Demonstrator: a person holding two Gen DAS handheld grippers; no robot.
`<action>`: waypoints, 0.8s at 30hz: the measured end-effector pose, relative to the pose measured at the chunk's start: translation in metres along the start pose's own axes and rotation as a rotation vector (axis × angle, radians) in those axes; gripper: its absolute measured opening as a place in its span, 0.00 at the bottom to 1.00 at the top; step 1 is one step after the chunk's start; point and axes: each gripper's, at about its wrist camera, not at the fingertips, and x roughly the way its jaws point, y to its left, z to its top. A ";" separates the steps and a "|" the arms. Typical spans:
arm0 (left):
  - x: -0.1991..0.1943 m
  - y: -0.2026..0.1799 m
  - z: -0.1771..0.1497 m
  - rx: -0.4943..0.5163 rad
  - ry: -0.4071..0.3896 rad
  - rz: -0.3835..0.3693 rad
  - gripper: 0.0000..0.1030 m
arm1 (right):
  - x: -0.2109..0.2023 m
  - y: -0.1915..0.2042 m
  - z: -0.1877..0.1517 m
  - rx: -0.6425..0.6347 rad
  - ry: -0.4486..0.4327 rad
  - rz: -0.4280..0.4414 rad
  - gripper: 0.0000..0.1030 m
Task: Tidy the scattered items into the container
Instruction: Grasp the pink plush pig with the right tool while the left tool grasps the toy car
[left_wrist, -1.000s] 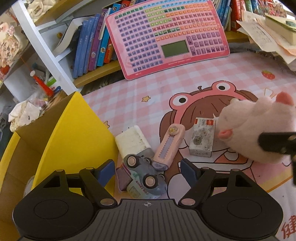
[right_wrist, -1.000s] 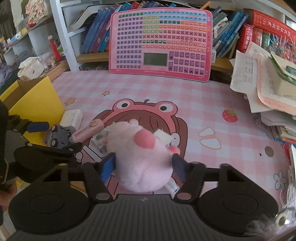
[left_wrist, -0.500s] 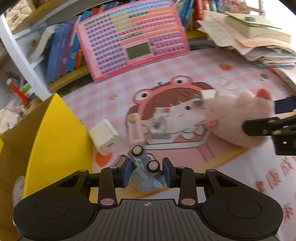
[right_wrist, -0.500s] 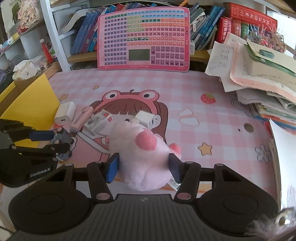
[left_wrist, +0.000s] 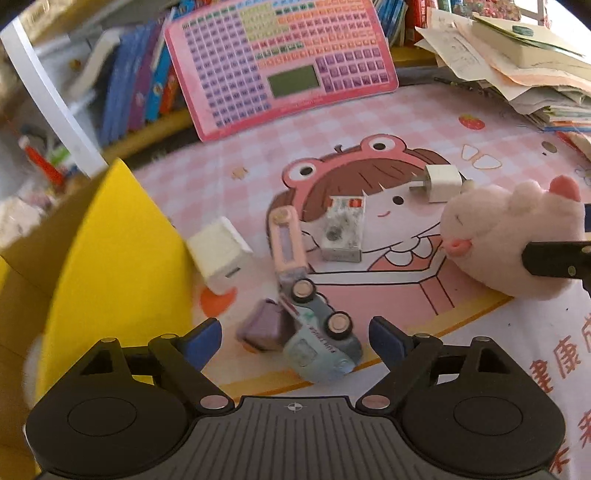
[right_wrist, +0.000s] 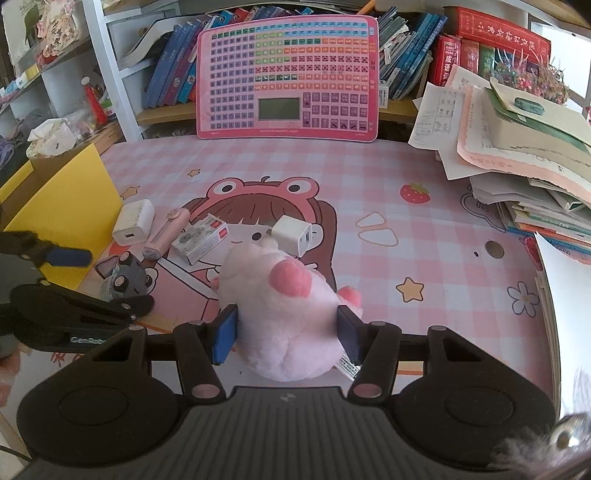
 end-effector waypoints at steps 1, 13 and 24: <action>0.000 -0.001 0.000 -0.002 -0.004 -0.005 0.86 | 0.000 0.001 0.000 -0.001 0.000 -0.001 0.53; -0.003 -0.001 -0.004 -0.004 0.000 -0.068 0.50 | 0.000 0.004 -0.001 -0.022 -0.004 -0.016 0.55; -0.025 -0.001 -0.005 -0.011 -0.036 -0.125 0.49 | 0.011 0.013 0.001 -0.131 0.003 -0.024 0.71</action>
